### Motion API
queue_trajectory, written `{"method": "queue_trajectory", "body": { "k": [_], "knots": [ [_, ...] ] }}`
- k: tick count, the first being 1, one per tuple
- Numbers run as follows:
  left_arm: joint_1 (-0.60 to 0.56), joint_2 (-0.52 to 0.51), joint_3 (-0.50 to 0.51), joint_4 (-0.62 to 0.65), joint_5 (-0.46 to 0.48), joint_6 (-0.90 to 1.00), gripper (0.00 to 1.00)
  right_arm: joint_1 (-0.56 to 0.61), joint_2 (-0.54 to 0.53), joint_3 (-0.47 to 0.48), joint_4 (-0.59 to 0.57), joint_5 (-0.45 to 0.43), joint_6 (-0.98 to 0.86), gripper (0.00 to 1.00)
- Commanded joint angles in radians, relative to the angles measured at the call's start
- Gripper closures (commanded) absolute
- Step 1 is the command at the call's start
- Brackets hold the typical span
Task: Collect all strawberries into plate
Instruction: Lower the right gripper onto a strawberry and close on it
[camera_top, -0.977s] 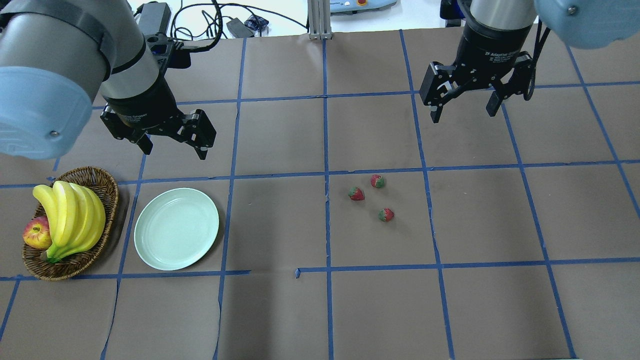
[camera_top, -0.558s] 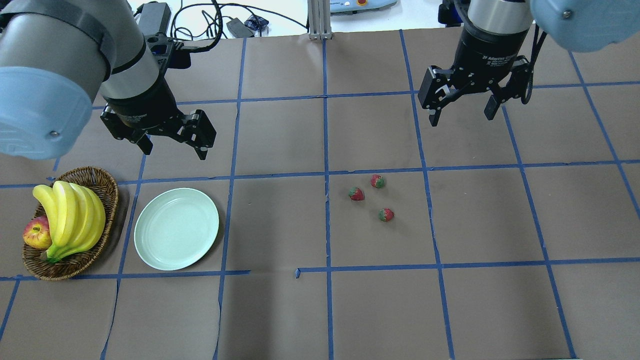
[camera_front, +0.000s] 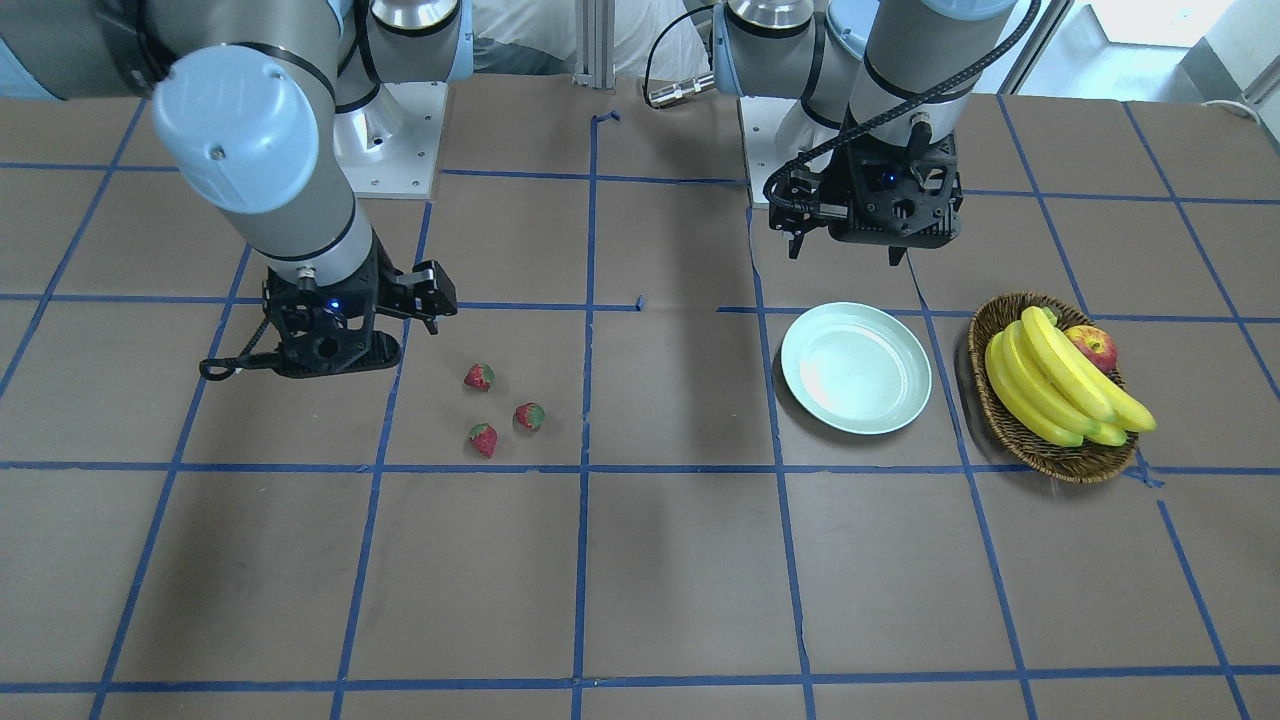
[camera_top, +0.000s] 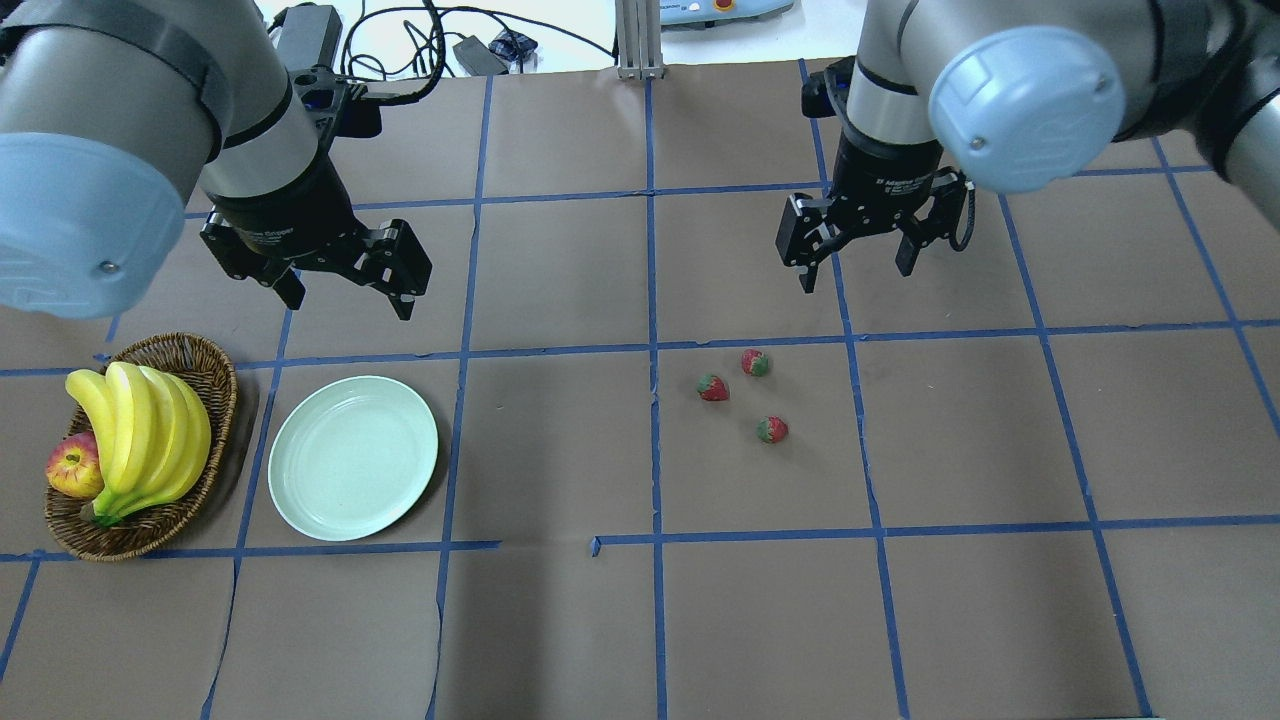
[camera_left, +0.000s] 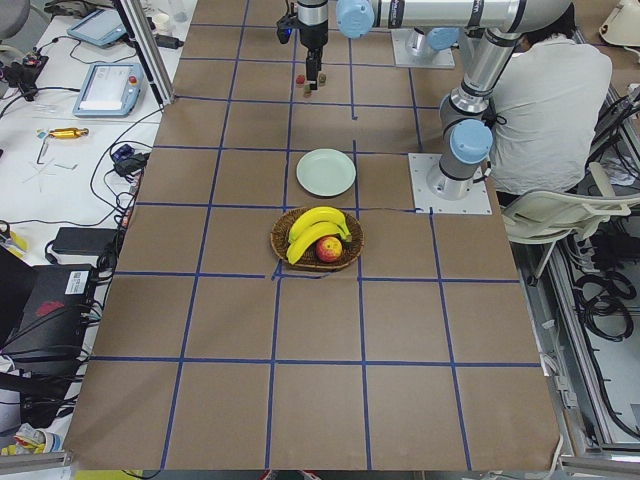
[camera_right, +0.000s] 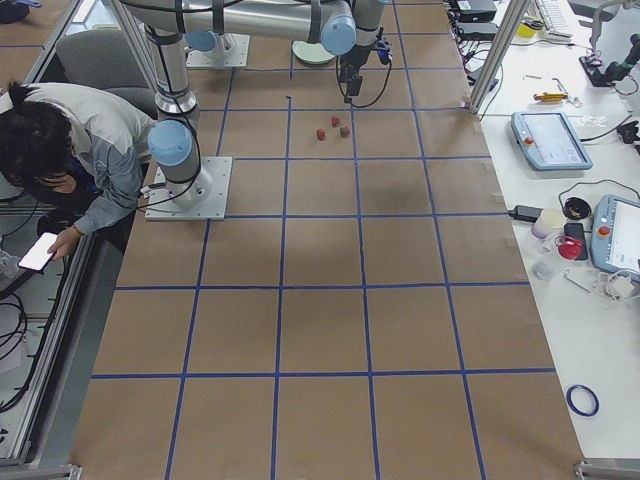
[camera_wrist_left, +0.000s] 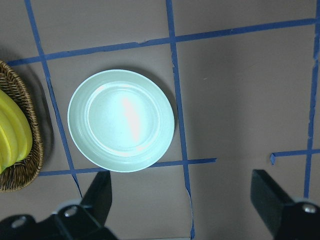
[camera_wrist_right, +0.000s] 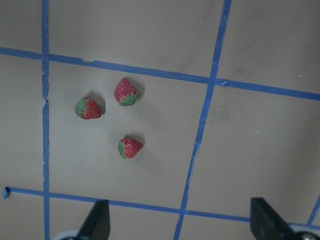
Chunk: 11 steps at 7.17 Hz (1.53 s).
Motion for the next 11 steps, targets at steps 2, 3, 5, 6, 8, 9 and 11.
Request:
{"method": "queue_trajectory", "body": {
  "k": [2, 3, 5, 6, 8, 9, 11],
  "knots": [
    [0.0, 0.003, 0.0, 0.0, 0.008, 0.001, 0.0, 0.032, 0.056, 0.171, -0.278, 0.065, 0.001, 0.0],
    [0.0, 0.003, -0.002, 0.0, 0.008, 0.001, 0.0, 0.032, 0.063, 0.191, -0.309, 0.067, -0.004, 0.0],
    [0.0, 0.003, -0.002, 0.0, 0.008, 0.001, 0.0, 0.032, 0.144, 0.196, -0.4, 0.079, -0.004, 0.0],
    [0.0, 0.003, -0.003, -0.002, 0.008, 0.001, 0.0, 0.032, 0.161, 0.198, -0.402, 0.079, -0.005, 0.0],
    [0.0, 0.003, -0.003, -0.005, 0.006, 0.001, 0.0, 0.034, 0.194, 0.198, -0.406, 0.08, 0.001, 0.0],
    [0.0, 0.003, -0.005, -0.006, 0.003, 0.001, 0.0, 0.034, 0.201, 0.198, -0.406, 0.08, 0.001, 0.03],
    [0.0, 0.002, -0.006, -0.008, 0.003, 0.001, 0.0, 0.034, 0.224, 0.196, -0.406, 0.08, 0.001, 0.09]
  ]
}}
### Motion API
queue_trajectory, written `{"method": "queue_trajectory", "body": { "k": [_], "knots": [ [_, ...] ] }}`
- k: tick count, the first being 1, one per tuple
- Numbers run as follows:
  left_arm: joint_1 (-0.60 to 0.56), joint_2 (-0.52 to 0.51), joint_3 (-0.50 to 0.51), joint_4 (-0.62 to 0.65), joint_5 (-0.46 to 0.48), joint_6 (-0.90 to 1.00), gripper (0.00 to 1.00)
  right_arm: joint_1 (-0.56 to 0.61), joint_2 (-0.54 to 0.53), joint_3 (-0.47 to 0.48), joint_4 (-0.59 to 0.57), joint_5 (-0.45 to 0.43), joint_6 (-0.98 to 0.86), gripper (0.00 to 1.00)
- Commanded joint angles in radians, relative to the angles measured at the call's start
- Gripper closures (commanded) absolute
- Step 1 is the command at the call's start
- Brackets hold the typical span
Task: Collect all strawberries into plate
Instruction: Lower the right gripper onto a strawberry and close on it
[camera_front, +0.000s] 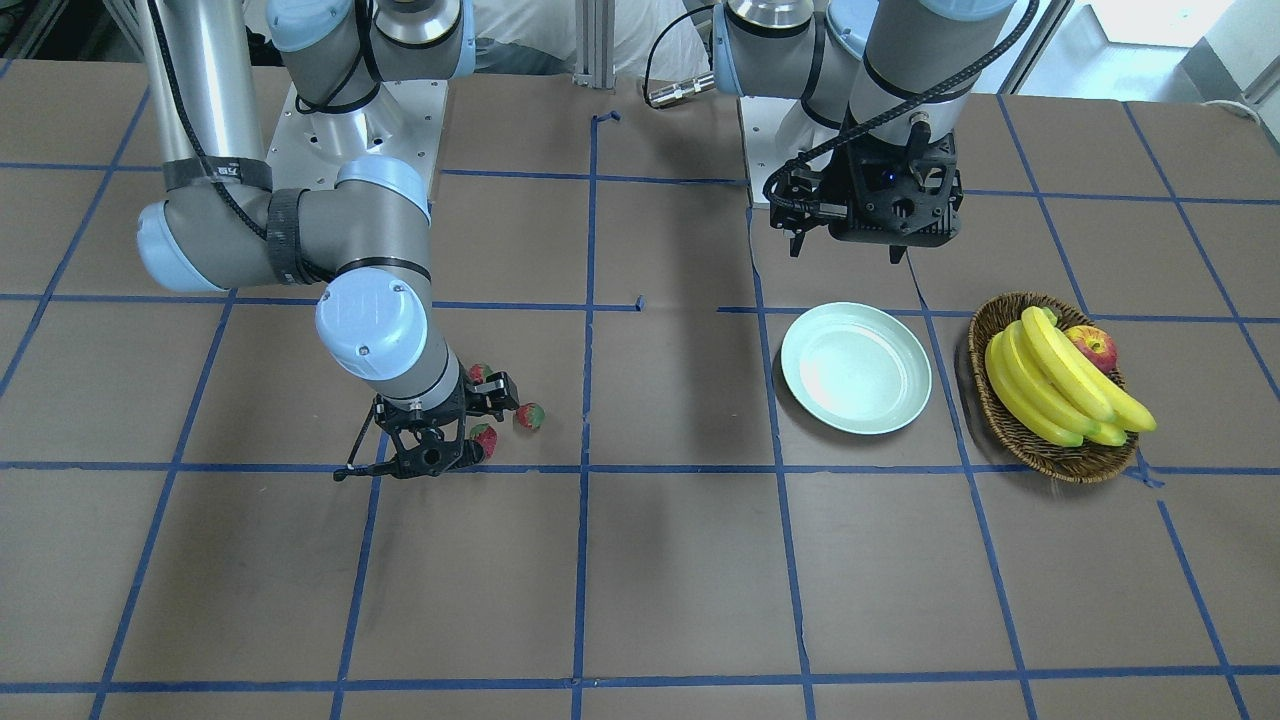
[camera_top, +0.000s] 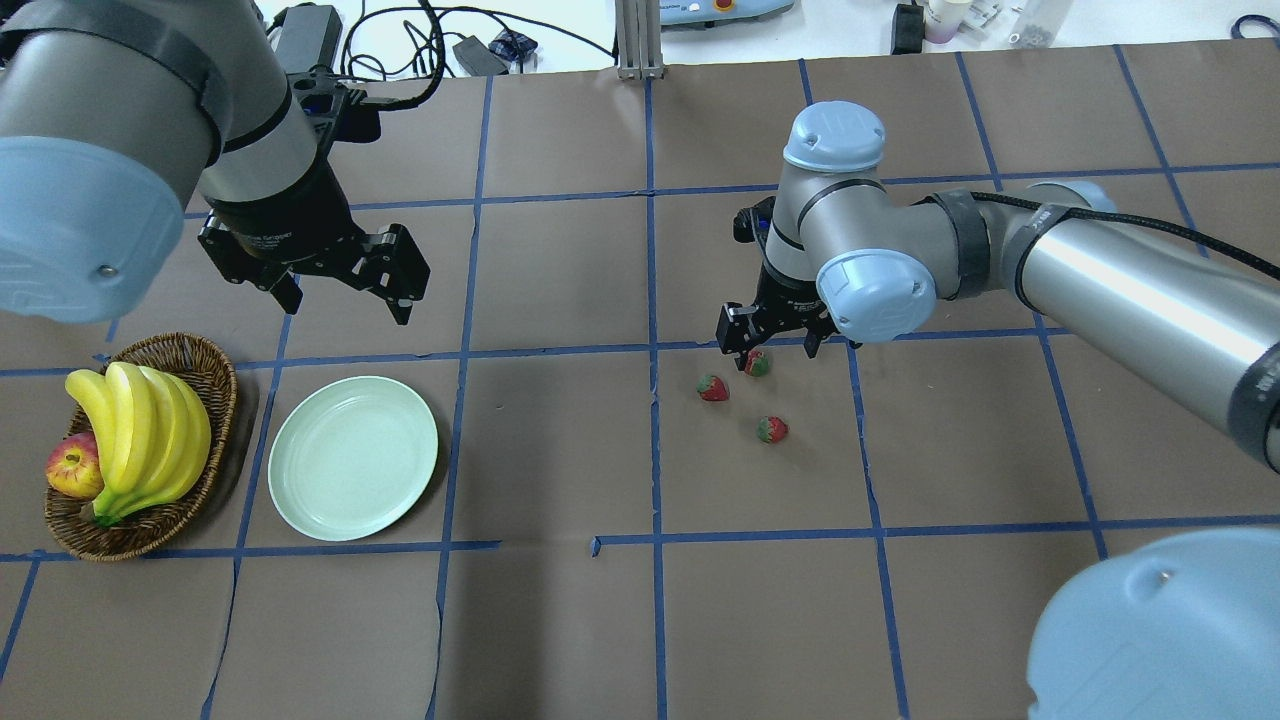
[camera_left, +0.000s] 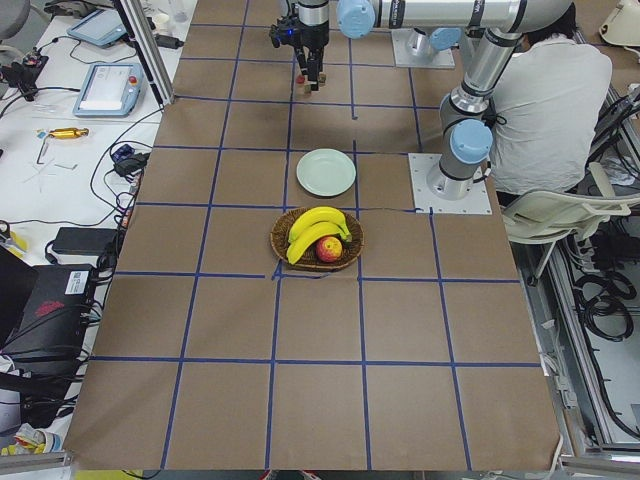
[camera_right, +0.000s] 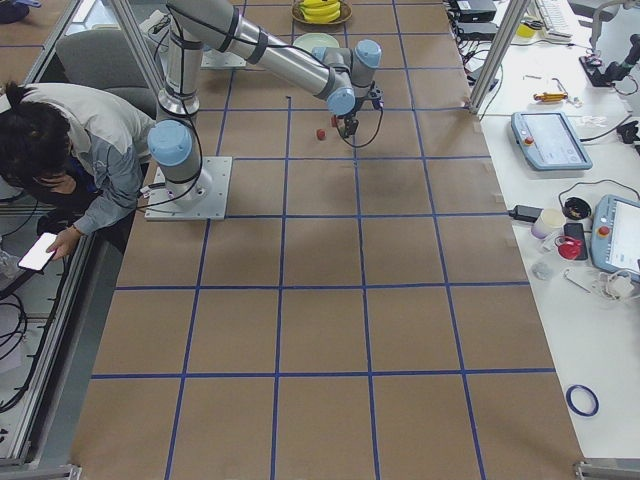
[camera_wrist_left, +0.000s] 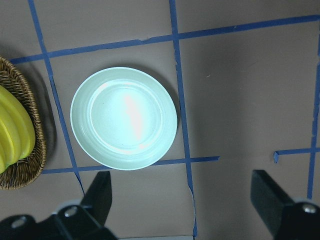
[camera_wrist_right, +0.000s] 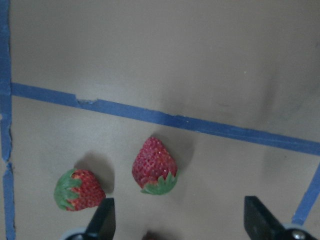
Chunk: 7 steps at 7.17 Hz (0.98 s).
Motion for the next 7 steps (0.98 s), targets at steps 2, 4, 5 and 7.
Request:
{"method": "queue_trajectory", "body": {
  "k": [2, 4, 5, 7],
  "knots": [
    [-0.002, 0.0, -0.006, -0.005, -0.003, -0.002, 0.0, 0.0, 0.028, -0.001, -0.029, 0.002, 0.001, 0.09],
    [-0.002, 0.0, -0.014, -0.002, 0.0, 0.0, 0.0, 0.0, 0.041, -0.001, -0.045, 0.022, 0.0, 0.1],
    [-0.002, 0.002, -0.014, -0.002, 0.0, 0.0, 0.0, 0.0, 0.044, -0.001, -0.043, 0.022, 0.001, 0.12],
    [-0.002, 0.0, -0.014, -0.002, 0.002, 0.0, 0.0, 0.0, 0.047, -0.001, -0.043, 0.017, 0.001, 0.53]
  ]
}}
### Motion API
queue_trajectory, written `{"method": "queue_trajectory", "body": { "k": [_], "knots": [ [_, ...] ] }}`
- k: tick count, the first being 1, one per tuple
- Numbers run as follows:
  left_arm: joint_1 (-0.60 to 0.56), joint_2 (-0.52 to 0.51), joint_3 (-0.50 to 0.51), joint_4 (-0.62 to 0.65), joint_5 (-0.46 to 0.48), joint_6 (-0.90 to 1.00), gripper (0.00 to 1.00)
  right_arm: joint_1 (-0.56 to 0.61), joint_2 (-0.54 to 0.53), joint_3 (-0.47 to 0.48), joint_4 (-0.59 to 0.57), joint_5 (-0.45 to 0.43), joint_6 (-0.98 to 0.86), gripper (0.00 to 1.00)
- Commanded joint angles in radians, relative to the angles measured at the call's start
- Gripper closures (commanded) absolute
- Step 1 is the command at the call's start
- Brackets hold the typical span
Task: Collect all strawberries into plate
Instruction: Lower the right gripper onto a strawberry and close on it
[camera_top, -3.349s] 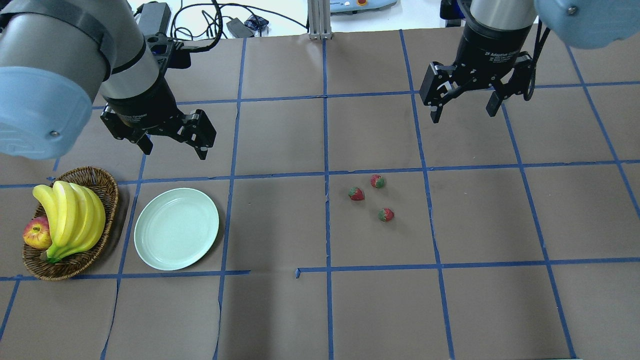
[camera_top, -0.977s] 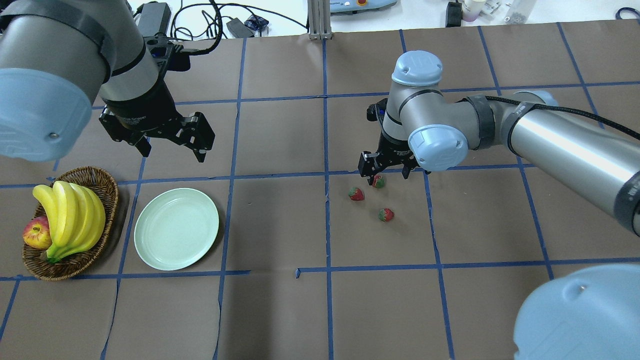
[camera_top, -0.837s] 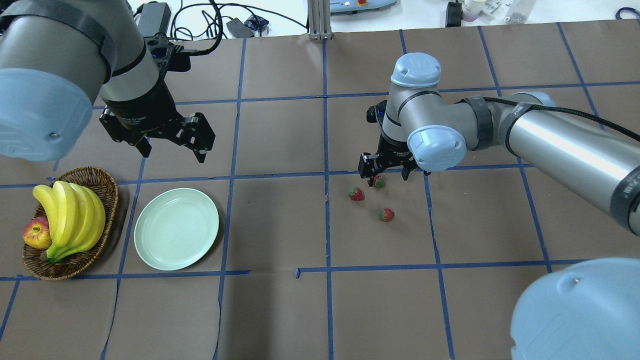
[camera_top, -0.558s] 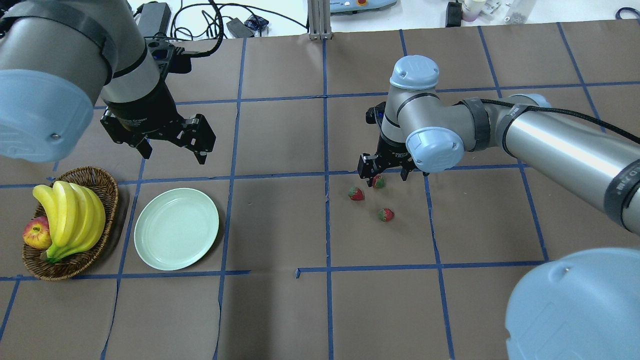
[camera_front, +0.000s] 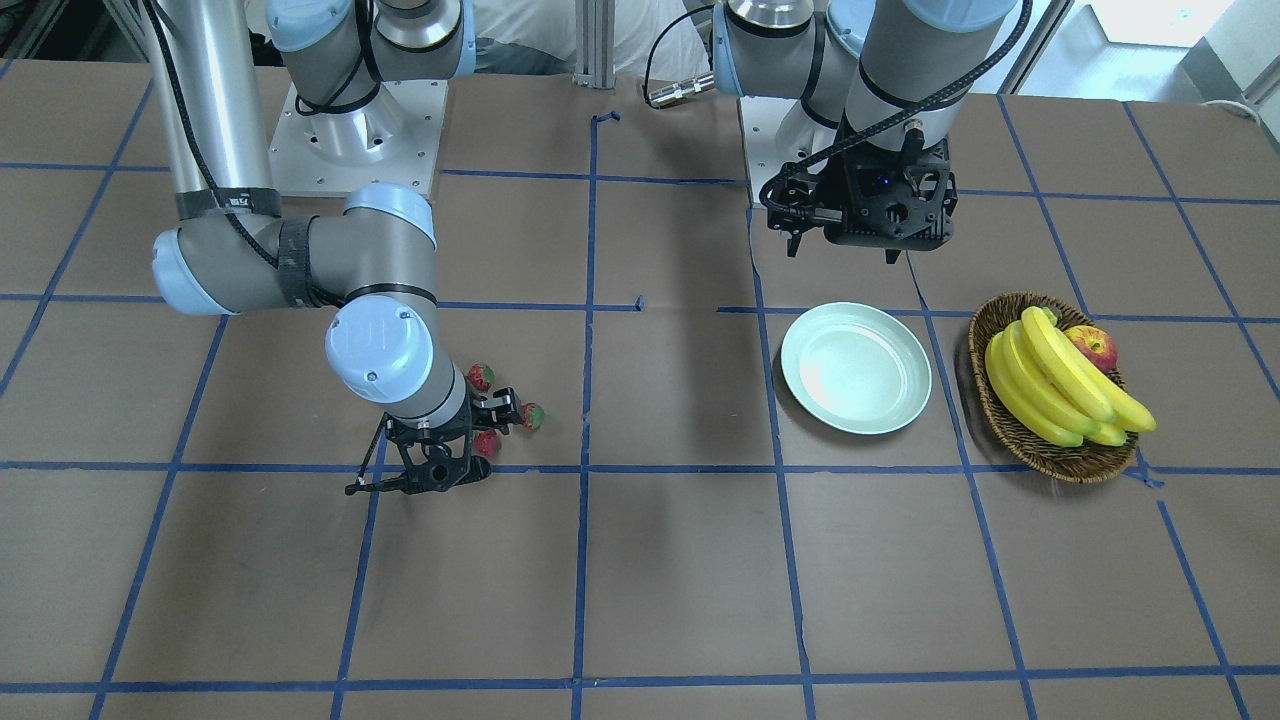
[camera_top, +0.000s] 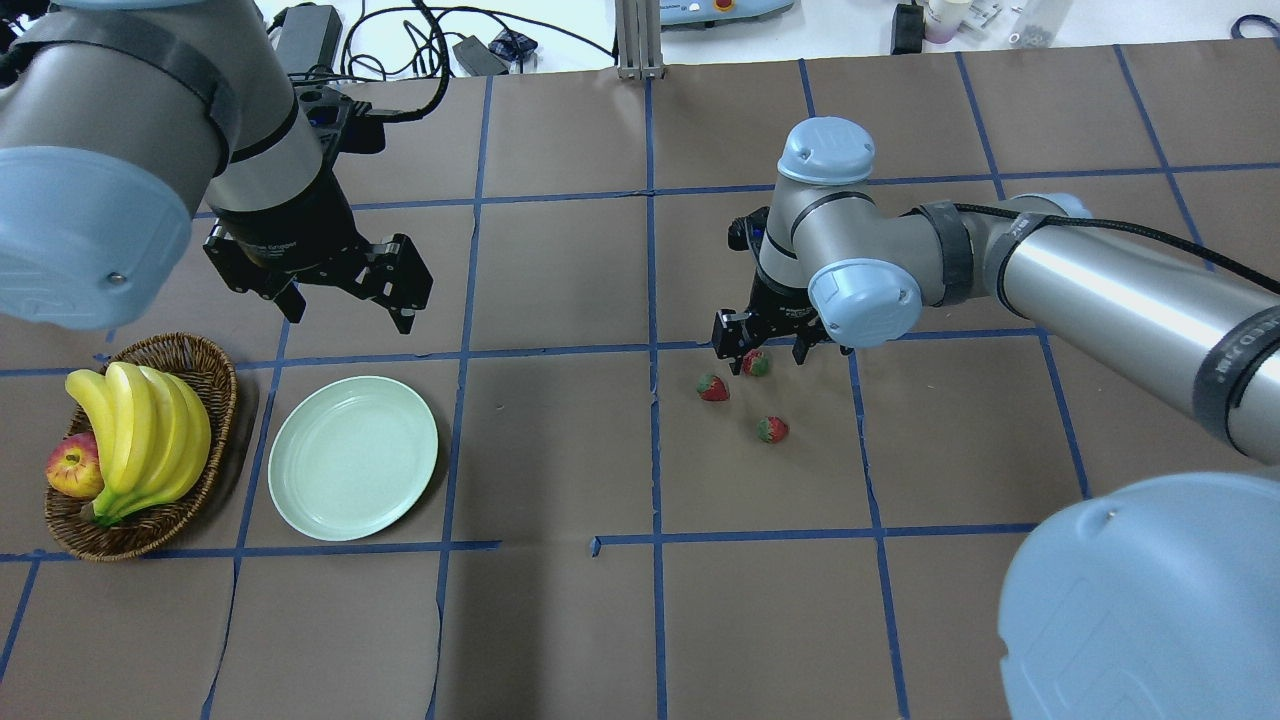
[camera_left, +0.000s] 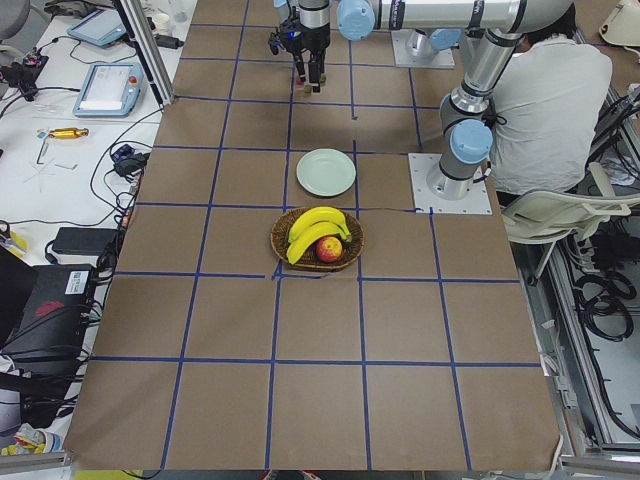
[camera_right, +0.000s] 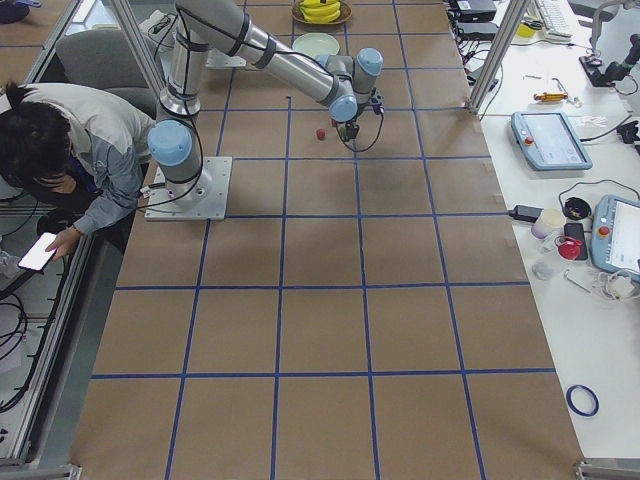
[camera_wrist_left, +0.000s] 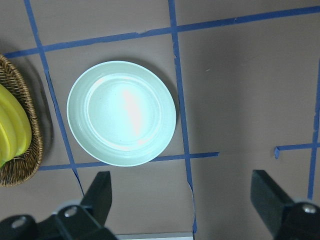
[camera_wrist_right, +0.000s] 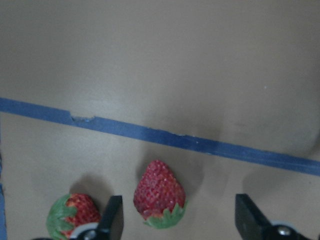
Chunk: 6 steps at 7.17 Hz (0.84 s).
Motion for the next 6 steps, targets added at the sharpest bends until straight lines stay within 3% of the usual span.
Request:
{"method": "queue_trajectory", "body": {
  "k": [1, 2, 5, 6],
  "knots": [
    [0.0, 0.001, 0.0, 0.0, 0.001, 0.0, 0.0, 0.0, 0.0, 0.0, 0.001, -0.014, -0.001, 0.82],
    [0.0, 0.001, 0.0, 0.0, 0.001, 0.0, 0.0, 0.0, 0.0, 0.0, 0.003, -0.016, -0.002, 1.0],
    [0.0, 0.001, 0.0, 0.0, 0.002, 0.0, 0.0, -0.001, -0.017, -0.017, 0.003, -0.022, 0.004, 1.0],
    [0.0, 0.001, 0.0, 0.0, 0.004, 0.0, 0.0, -0.002, -0.036, -0.04, 0.018, -0.081, 0.001, 1.0]
  ]
}}
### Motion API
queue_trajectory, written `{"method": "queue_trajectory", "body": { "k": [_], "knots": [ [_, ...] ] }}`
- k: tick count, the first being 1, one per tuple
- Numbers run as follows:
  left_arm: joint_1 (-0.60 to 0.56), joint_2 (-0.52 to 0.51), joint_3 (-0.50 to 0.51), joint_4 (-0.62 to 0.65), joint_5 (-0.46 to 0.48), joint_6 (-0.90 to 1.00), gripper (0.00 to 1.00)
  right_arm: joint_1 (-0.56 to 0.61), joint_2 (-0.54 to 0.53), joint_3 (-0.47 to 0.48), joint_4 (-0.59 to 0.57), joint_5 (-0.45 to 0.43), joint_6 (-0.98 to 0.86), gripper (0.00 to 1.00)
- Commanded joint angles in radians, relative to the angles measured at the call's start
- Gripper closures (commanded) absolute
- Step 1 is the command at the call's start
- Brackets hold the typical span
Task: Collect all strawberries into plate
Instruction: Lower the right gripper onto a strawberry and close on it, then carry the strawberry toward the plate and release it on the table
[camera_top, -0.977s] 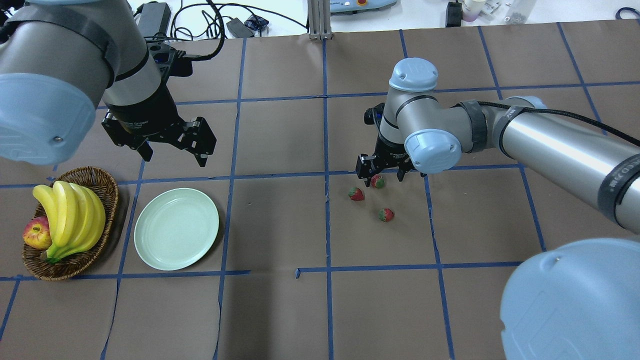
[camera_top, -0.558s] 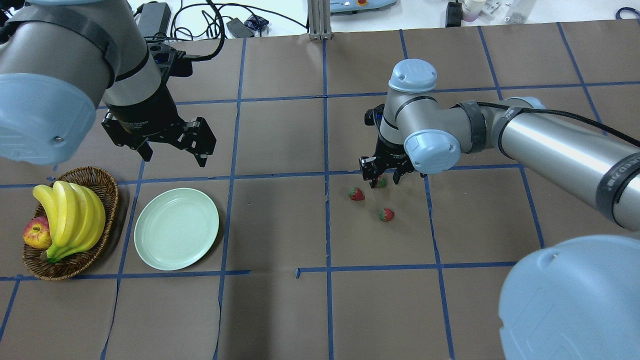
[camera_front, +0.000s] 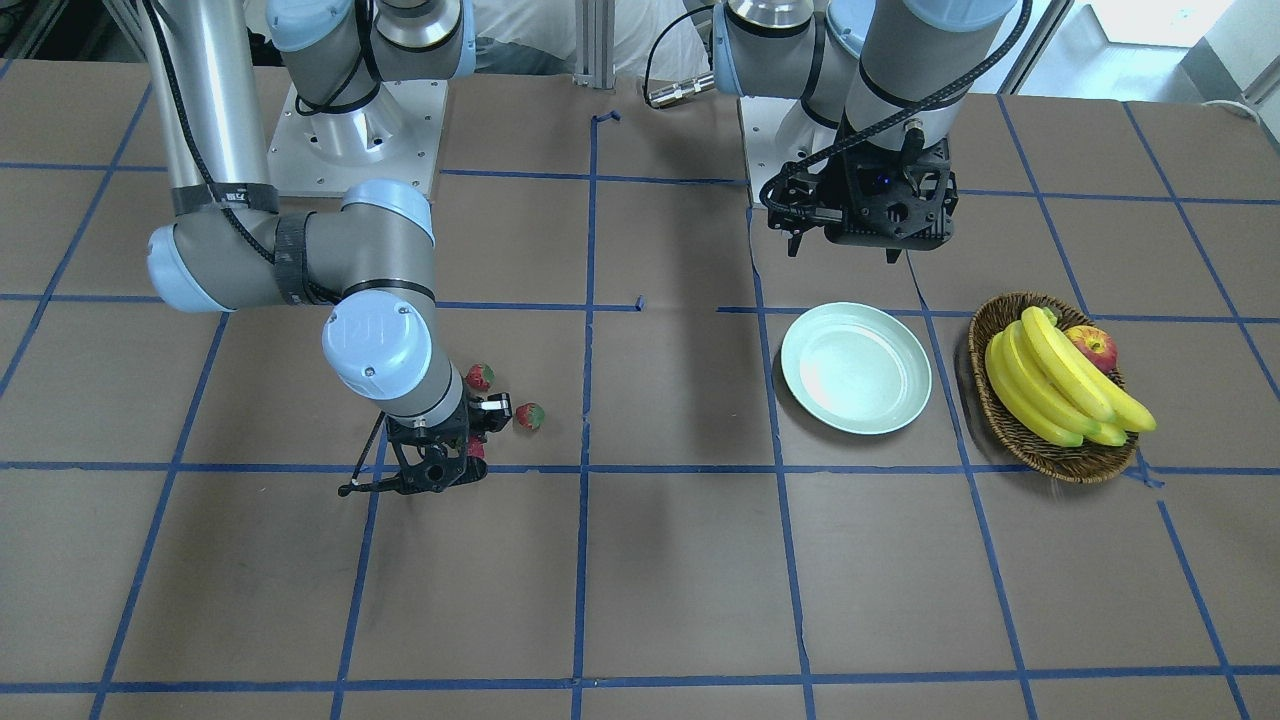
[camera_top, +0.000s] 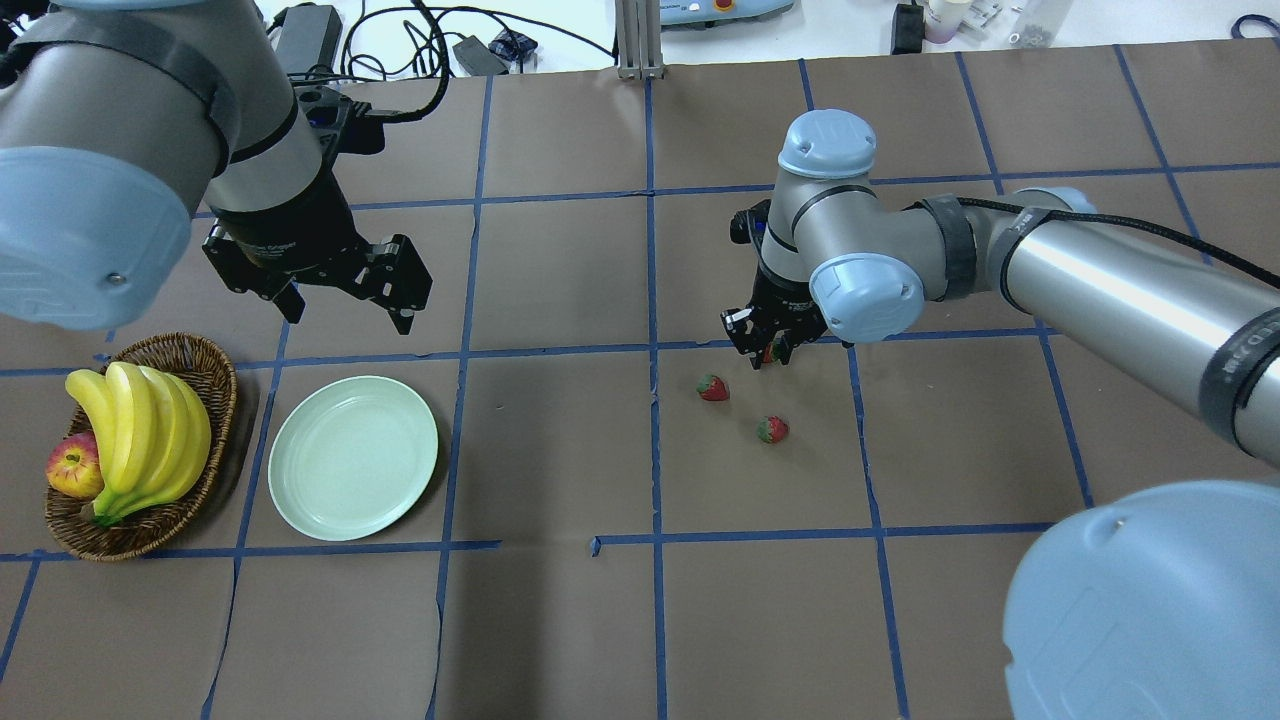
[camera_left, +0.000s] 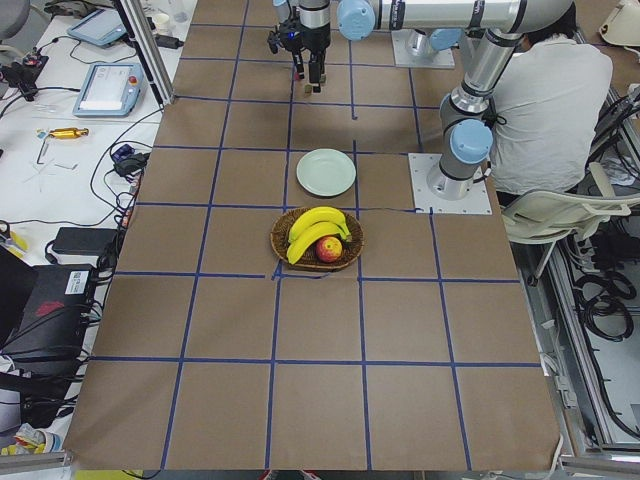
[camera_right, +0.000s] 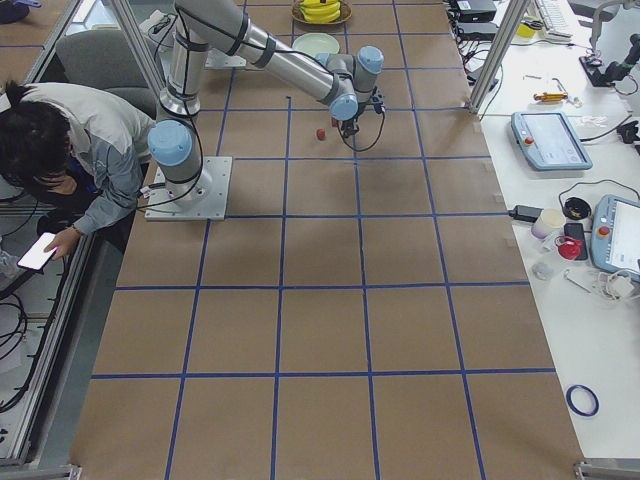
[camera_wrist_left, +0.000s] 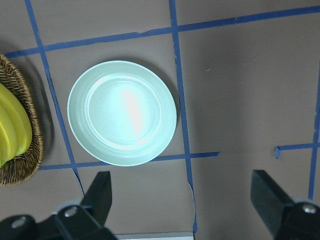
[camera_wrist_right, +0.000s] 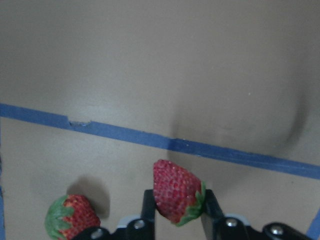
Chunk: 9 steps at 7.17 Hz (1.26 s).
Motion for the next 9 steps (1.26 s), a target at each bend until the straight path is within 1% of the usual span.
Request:
{"method": "queue_trajectory", "body": {
  "k": [1, 2, 3, 4, 5, 6, 7, 9],
  "knots": [
    [0.001, 0.002, 0.002, 0.002, 0.001, 0.0, 0.0, -0.001, -0.05, -0.056, 0.015, -0.043, 0.005, 1.0],
    [0.015, 0.003, 0.009, 0.004, 0.0, 0.017, 0.0, 0.005, -0.067, -0.086, 0.05, -0.04, 0.046, 1.0],
    [0.018, 0.009, 0.012, 0.002, 0.003, 0.019, 0.0, 0.045, -0.069, -0.123, 0.075, -0.038, 0.092, 1.0],
    [0.02, 0.011, 0.014, 0.004, 0.004, 0.019, 0.0, 0.097, -0.067, -0.145, 0.076, -0.036, 0.161, 1.0],
    [0.028, 0.015, 0.015, 0.005, 0.004, 0.02, 0.0, 0.145, -0.067, -0.151, 0.073, -0.014, 0.207, 1.0],
    [0.041, 0.015, 0.015, 0.005, 0.004, 0.02, 0.0, 0.185, -0.058, -0.151, 0.06, 0.047, 0.287, 1.0],
    [0.044, 0.017, 0.015, 0.005, 0.003, 0.02, 0.0, 0.22, -0.041, -0.151, 0.057, 0.069, 0.313, 1.0],
    [0.046, 0.017, 0.015, 0.005, 0.0, 0.019, 0.0, 0.269, 0.032, -0.149, -0.018, 0.072, 0.315, 1.0]
  ]
}}
